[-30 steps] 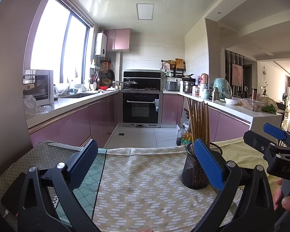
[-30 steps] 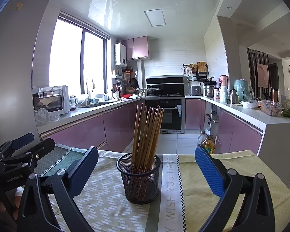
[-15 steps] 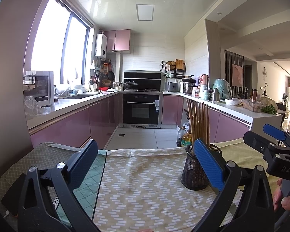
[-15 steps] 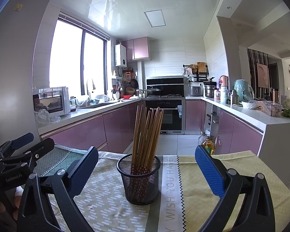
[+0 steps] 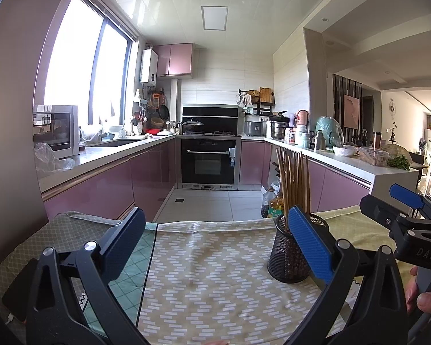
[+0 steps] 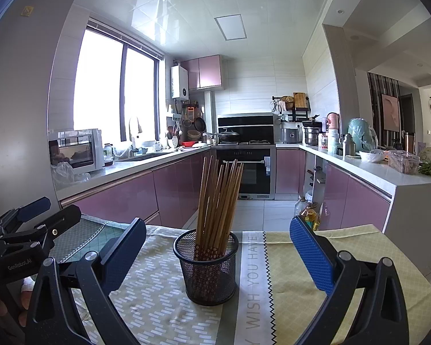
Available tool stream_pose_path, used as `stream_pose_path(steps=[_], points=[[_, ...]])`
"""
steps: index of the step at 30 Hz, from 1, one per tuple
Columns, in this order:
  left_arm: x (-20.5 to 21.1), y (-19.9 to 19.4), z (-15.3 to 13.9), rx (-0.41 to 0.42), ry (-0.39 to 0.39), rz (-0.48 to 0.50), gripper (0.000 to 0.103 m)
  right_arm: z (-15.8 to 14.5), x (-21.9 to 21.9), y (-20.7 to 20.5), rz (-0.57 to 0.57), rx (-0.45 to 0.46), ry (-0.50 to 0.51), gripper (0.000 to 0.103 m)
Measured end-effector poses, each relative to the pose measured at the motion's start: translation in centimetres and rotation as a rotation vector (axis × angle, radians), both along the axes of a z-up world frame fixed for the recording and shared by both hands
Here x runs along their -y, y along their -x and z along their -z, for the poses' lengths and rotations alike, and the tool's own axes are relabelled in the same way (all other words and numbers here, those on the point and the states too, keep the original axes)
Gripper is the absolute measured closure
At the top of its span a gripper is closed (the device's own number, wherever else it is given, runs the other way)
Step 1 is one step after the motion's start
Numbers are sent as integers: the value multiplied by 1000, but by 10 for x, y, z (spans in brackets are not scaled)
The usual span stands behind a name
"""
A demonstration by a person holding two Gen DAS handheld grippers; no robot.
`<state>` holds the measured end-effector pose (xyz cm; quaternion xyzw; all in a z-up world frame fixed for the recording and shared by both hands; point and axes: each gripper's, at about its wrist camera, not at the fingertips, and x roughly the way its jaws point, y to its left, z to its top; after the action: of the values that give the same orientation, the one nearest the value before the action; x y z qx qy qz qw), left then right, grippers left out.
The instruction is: Organize utensils
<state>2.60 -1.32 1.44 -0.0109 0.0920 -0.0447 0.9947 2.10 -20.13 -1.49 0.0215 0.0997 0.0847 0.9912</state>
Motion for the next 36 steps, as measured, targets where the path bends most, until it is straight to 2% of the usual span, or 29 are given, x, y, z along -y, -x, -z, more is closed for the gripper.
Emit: stream_pose_path(steps=[36], points=[[1,0,0,0,0,1,5,1,3,-1,6,-3,-7,6]])
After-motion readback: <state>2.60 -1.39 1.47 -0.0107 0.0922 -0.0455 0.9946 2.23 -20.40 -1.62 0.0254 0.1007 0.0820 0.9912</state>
